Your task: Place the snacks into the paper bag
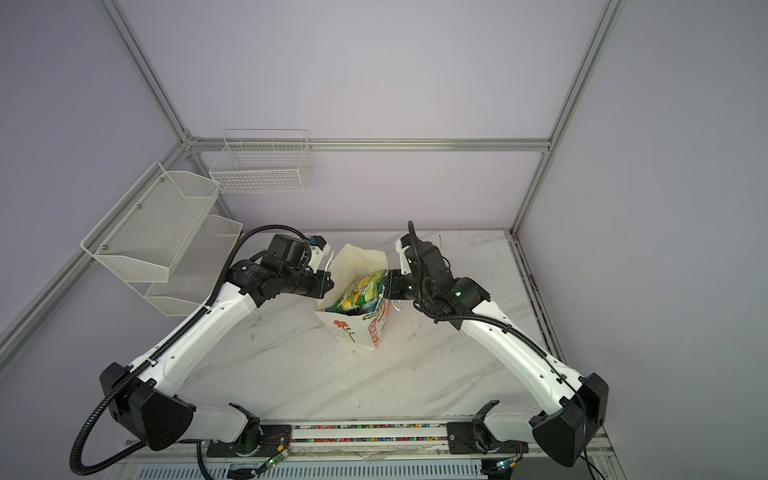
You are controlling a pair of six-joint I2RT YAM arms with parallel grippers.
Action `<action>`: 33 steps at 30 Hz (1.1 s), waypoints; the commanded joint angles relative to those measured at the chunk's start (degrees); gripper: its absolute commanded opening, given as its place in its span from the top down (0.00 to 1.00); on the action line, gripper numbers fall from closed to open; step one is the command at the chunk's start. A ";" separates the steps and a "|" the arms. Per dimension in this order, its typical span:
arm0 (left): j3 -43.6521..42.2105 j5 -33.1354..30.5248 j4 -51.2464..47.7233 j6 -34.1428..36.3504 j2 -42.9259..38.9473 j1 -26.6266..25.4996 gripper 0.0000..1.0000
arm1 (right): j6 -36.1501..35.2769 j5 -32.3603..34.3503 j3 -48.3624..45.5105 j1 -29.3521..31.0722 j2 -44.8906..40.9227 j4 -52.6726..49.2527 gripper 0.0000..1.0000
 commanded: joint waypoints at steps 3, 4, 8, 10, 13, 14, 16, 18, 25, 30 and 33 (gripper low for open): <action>4.64 4.61 3.69 -2.58 -2.90 -1.90 1.00 | -2.92 0.85 5.89 -0.51 -1.11 1.65 1.00; 4.69 5.33 4.38 -3.10 -3.07 -1.94 1.00 | -3.19 1.31 6.50 -0.59 -0.94 1.17 1.00; 4.94 7.04 6.83 -5.38 -3.69 -2.17 1.00 | -3.94 2.25 7.98 -1.29 -0.33 0.25 1.00; 5.25 8.13 7.78 -6.34 -3.55 -2.14 1.00 | -4.28 2.34 8.57 -1.76 0.12 0.16 1.00; 5.08 10.49 10.07 -8.27 -3.19 -2.45 1.00 | -4.82 2.09 9.42 -2.87 1.31 -0.18 1.00; 5.08 10.87 10.75 -8.77 -2.95 -2.69 1.00 | -5.06 1.75 9.71 -3.21 1.79 -0.10 1.00; 5.17 10.82 11.45 -9.28 -2.42 -3.04 1.00 | -5.51 1.34 10.27 -3.88 2.78 -0.19 1.00; 5.28 10.55 12.27 -9.74 -2.14 -3.13 1.00 | -6.10 0.87 10.69 -4.78 3.70 -0.18 1.00; 5.87 10.00 14.64 -11.07 -0.96 -3.14 1.00 | -7.80 -2.02 12.68 -8.69 7.76 -0.19 1.00; 5.73 9.95 15.68 -11.57 1.88 -3.14 1.00 | -8.24 -3.35 13.93 -10.38 9.93 -0.15 1.00; 6.15 9.63 16.21 -11.71 2.93 -3.14 1.00 | -8.64 -3.97 14.56 -11.11 11.17 -0.28 1.00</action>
